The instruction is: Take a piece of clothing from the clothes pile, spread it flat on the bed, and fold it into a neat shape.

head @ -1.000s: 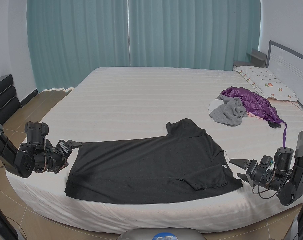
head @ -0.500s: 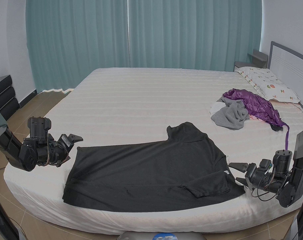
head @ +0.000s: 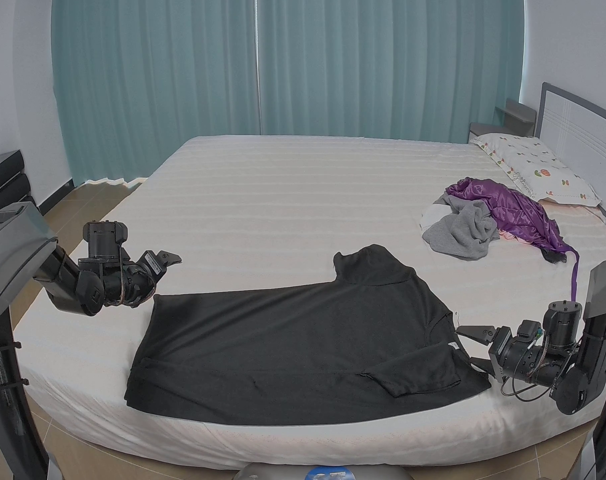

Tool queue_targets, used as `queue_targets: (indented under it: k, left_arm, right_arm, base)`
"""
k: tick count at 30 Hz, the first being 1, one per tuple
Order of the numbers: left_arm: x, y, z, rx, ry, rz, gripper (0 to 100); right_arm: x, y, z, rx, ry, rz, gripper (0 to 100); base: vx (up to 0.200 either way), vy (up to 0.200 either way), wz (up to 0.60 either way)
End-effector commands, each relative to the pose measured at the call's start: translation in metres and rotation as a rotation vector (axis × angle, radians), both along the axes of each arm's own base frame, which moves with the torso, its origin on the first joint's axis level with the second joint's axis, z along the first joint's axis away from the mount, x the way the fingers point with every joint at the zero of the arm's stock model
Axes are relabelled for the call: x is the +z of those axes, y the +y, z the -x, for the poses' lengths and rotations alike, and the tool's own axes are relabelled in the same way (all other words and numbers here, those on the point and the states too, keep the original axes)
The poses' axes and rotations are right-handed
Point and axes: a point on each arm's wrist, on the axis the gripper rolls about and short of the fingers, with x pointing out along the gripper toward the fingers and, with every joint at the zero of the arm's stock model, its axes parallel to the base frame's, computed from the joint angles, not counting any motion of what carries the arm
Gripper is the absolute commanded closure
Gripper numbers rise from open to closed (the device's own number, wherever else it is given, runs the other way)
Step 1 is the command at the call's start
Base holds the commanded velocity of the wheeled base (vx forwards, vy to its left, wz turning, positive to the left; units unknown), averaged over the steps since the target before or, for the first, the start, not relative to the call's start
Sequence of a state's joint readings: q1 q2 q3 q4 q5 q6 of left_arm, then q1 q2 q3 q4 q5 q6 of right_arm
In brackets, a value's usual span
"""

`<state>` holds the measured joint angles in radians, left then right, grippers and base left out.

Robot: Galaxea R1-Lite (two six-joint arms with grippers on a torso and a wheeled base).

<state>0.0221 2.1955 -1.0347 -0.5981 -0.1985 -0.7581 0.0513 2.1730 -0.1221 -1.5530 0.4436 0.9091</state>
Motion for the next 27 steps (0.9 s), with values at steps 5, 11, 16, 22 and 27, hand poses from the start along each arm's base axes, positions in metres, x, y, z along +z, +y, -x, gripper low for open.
queue_targets:
  k: [5, 11, 16, 22, 27]
  left_arm:
    - [-0.029, 0.025, -0.020, 0.050, 0.035, -0.007, 0]
    - [-0.037, 0.032, -0.022, 0.048, 0.045, 0.012, 0]
    - [-0.044, 0.032, -0.026, 0.048, 0.055, 0.015, 0]
    - [-0.050, 0.037, -0.029, 0.056, 0.058, 0.014, 0]
    - [-0.053, 0.036, -0.030, 0.053, 0.061, 0.014, 0]
  right_arm:
    - [-0.010, 0.000, -0.002, -0.002, 0.028, -0.001, 0]
    - [-0.014, 0.001, -0.001, 0.006, 0.049, -0.003, 0]
    - [-0.015, 0.002, -0.002, -0.009, 0.066, -0.026, 0]
    - [-0.015, 0.002, -0.002, -0.006, 0.067, -0.027, 0]
    - [-0.015, 0.002, -0.002, -0.007, 0.066, -0.026, 0]
  base:
    - [0.000, 0.000, 0.00]
    - [0.000, 0.000, 0.00]
    - [0.000, 0.000, 0.00]
    - [0.000, 0.000, 0.00]
    - [0.000, 0.000, 0.00]
